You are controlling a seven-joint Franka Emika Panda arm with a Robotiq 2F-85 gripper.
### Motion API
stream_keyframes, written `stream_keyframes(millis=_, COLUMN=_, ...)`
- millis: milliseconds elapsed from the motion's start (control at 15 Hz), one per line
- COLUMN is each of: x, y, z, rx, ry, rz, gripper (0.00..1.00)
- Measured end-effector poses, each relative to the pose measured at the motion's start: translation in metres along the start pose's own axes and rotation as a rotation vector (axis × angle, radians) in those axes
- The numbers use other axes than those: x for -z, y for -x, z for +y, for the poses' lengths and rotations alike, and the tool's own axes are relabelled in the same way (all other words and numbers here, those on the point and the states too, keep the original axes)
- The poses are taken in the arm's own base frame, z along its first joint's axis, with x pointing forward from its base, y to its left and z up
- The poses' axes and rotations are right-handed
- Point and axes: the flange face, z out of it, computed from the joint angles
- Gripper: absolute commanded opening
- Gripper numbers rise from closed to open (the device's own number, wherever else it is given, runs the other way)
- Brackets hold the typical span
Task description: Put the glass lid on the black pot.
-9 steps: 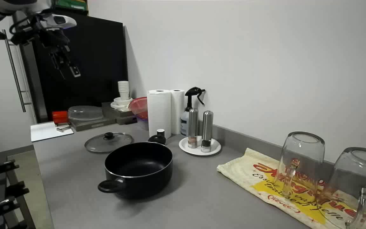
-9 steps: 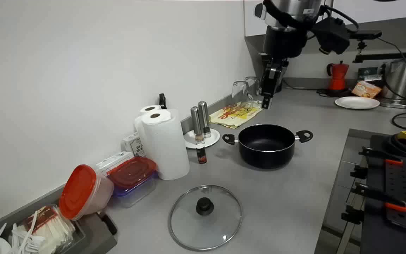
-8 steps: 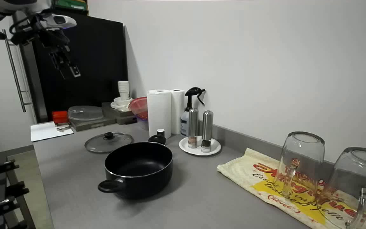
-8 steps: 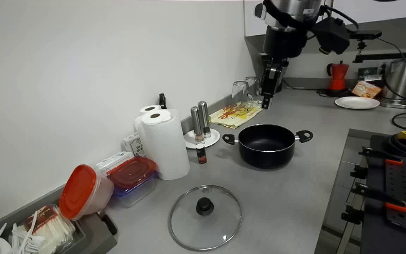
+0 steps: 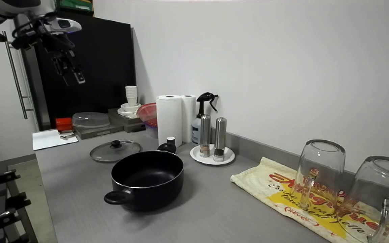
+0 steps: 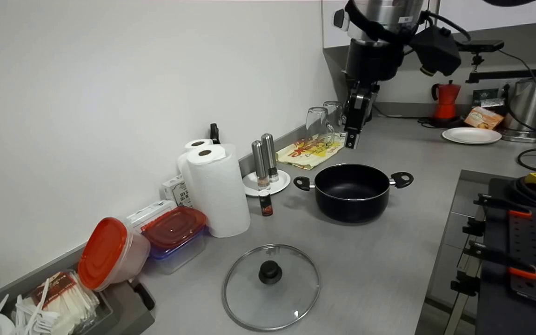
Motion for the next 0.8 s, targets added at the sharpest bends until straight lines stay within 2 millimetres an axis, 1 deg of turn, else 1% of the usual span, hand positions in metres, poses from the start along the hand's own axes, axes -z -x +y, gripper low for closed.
stream_keyframes(millis=133, x=-0.007, y=-0.002, z=-0.011, rx=0.03, ry=-0.007, rz=-0.016, gripper=1.0)
stream_keyframes(millis=267, x=-0.012, y=-0.005, z=-0.017, rx=0.041, ry=-0.014, rz=-0.026, gripper=1.0)
stream_keyframes(millis=733, x=-0.013, y=-0.008, z=-0.017, rx=0.046, ry=-0.015, rz=-0.026, gripper=1.0)
stream_keyframes(millis=800, x=-0.011, y=-0.011, z=-0.017, rx=0.059, ry=-0.006, rz=-0.018, gripper=1.0)
